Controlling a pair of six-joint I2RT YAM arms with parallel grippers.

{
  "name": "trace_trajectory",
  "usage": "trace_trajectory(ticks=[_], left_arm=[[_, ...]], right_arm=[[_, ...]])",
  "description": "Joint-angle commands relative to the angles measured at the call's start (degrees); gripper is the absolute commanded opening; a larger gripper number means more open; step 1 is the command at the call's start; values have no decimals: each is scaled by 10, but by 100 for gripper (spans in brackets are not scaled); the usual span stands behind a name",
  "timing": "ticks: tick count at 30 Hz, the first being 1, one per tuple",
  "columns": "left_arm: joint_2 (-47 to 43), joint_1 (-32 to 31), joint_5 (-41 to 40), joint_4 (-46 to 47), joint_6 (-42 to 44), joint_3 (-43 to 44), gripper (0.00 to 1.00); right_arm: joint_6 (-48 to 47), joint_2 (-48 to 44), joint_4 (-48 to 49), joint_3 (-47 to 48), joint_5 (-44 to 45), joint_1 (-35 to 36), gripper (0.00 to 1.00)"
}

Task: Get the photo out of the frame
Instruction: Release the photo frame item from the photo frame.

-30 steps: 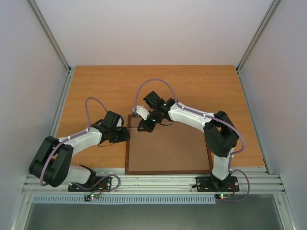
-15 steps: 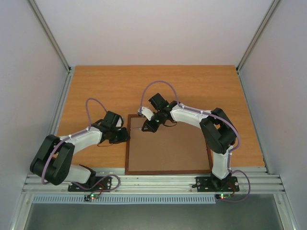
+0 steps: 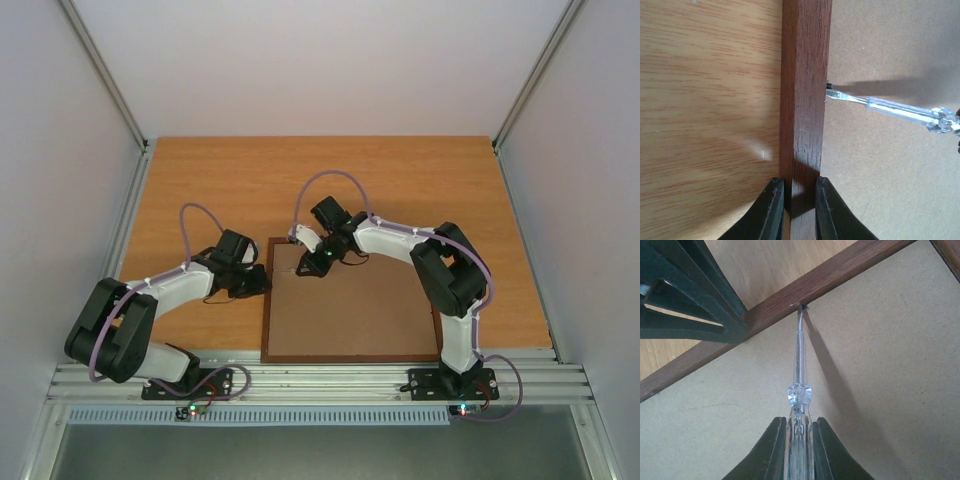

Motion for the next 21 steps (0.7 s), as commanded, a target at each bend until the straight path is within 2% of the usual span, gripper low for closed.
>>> trace_trajectory(ticks=[1,21], left_arm=[[16,1,-1,-3,12,0,12],[13,1,5,-1,9,-2,11]], right_arm=[[0,-8,10,-12,3,-11,1],[8,-7,-2,-14,-21,-22,1]])
